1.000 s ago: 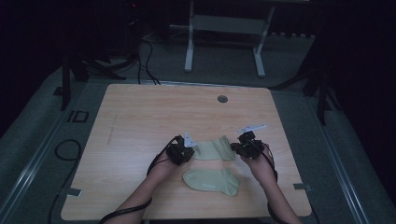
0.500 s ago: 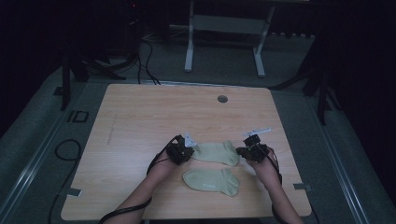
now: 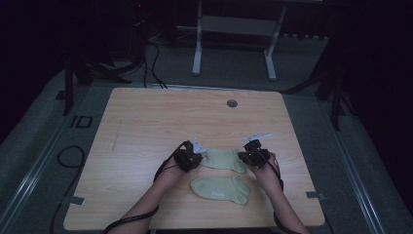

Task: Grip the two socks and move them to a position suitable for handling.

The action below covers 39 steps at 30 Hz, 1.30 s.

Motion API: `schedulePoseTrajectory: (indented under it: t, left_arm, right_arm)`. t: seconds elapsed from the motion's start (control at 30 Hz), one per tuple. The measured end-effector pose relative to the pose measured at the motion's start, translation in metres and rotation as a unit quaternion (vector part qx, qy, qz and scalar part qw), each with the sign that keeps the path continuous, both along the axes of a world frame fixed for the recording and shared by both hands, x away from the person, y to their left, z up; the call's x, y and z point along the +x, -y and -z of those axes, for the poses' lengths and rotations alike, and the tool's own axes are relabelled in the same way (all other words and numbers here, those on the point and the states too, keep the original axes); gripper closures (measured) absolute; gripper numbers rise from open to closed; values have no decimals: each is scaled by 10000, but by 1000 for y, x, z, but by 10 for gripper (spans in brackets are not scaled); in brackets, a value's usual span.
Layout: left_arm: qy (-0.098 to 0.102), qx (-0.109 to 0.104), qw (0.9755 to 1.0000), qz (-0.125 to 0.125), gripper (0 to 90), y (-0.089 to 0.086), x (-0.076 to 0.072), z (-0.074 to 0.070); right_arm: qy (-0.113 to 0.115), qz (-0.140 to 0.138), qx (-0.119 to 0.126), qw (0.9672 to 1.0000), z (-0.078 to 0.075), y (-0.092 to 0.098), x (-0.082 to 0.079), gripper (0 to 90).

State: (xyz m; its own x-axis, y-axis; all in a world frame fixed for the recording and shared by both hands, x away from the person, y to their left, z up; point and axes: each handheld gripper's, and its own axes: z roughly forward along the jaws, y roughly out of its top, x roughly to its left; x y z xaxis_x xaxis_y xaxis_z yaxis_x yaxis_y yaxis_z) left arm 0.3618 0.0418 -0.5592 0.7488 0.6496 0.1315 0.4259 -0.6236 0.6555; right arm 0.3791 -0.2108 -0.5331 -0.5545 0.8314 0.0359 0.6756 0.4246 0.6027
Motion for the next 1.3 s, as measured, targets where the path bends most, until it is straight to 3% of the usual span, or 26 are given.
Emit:
schedulePoseTrajectory:
  t: [0.2,0.7,0.87,1.0,1.1,1.3]
  left_arm:
    - [-3,-2,10000,1,842,-1,1,0]
    - [-38,-51,10000,-39,842,-1,3,0]
    - [-72,-79,9999,-35,797,-2,4,-6]
    - [-143,-141,9998,-25,674,-1,1,-14]
    - [-172,-86,9998,-43,653,-1,-4,-18]
    - [-216,-219,9995,-13,614,-5,-22,-29]
  right_arm:
    - [-133,63,-238,9996,11,-4,7,885]
    - [-143,138,-213,9996,11,2,18,860]
    - [-105,77,-77,9999,8,0,15,759]
    - [-2,0,-33,10000,1,0,12,626]
    - [17,-102,68,9999,-4,0,8,570]
    - [48,-418,39,9991,-7,1,-5,513]
